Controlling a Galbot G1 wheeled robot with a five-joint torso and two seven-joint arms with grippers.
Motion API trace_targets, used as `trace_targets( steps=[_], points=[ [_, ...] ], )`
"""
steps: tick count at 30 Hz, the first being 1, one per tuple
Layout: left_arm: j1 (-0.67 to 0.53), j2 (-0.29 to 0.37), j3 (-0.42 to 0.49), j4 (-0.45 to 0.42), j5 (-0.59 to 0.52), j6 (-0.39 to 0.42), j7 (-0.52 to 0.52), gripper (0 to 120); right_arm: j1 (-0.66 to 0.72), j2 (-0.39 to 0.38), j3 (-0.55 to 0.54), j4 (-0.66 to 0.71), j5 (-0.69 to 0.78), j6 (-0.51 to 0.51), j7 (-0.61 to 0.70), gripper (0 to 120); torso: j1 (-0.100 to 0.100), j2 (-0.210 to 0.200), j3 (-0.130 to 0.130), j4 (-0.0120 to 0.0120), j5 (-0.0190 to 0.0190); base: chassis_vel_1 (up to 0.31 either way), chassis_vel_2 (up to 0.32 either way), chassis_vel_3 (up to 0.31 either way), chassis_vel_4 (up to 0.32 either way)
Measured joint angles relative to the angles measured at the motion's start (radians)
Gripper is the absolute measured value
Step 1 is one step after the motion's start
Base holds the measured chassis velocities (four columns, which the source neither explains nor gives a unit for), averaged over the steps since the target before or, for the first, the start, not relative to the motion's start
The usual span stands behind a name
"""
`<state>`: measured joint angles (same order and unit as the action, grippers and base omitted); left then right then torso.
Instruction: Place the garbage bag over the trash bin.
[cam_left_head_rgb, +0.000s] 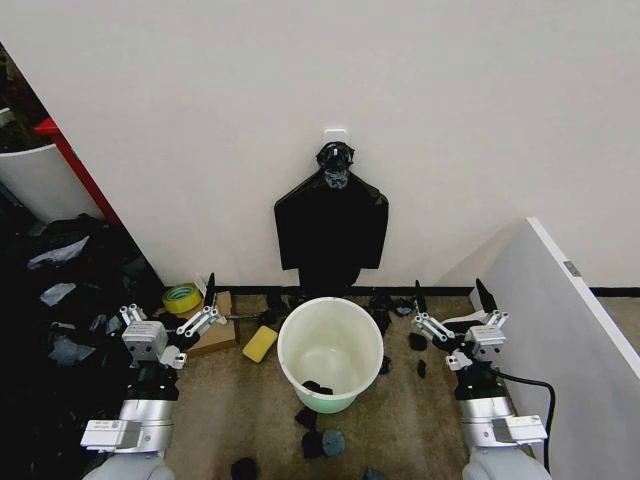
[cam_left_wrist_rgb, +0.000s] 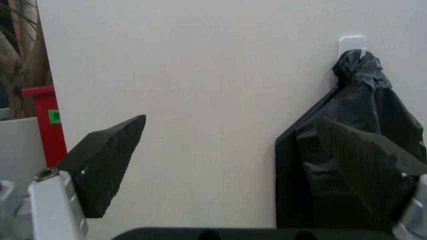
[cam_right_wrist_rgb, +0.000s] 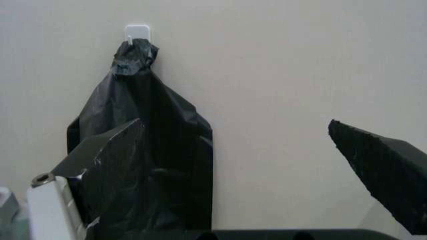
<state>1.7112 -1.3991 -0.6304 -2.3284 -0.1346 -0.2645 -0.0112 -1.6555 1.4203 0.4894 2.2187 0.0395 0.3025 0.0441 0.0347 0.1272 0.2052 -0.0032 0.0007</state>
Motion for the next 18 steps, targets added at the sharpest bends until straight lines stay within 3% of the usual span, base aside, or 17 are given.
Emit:
trace_targets(
  steps=[6, 18],
  points=[
    [0.004, -0.002, -0.01, 0.026, -0.003, -0.115, 0.111, 100, 0.009, -0.014, 0.001, -0.001, 0.019, -0.011, -0.006, 100, 0.0, 0.0, 0.0, -0.0001, -0.0001, 0.0, 0.0, 0.0, 0.0],
    [-0.013, -0.002, -0.002, 0.07, -0.021, -0.089, 0.093, 100, 0.029, -0.033, 0.005, -0.018, 0.004, -0.012, -0.012, 100, 0.0, 0.0, 0.0, 0.0, 0.0, 0.0, 0.0, 0.0, 0.0]
  ],
)
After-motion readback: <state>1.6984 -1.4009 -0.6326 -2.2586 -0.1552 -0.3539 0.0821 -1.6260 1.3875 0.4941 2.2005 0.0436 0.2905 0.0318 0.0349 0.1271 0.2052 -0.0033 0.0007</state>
